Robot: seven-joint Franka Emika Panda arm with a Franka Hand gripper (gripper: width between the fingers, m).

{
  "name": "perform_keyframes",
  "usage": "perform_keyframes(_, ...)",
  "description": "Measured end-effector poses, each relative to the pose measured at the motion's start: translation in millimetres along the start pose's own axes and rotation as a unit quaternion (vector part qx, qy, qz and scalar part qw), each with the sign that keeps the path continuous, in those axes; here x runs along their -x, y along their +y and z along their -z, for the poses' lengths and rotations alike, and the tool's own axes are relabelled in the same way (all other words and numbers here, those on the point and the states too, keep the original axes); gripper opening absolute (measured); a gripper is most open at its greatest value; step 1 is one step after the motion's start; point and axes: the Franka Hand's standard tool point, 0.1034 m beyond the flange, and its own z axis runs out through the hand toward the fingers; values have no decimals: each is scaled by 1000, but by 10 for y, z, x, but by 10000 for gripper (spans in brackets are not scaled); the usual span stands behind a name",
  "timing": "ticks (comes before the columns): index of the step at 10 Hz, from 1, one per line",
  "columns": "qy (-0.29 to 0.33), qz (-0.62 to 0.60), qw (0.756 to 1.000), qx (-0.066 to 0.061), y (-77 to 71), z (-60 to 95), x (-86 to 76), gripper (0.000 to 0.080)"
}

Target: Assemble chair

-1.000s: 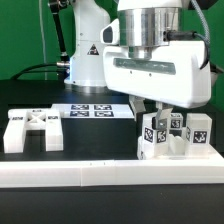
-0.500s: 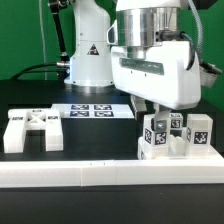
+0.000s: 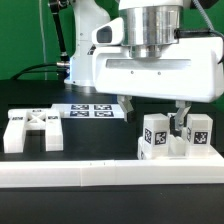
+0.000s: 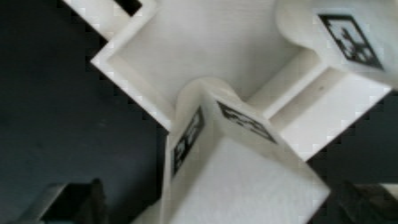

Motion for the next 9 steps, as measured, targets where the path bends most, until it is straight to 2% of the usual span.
perform_keyframes(4, -1, 193, 981, 2, -49, -7, 49, 648)
perform_keyframes(7, 0, 293, 956, 2, -42, -8, 43, 648)
perform_keyframes(9, 2, 361, 933, 7, -33, -9, 33, 648)
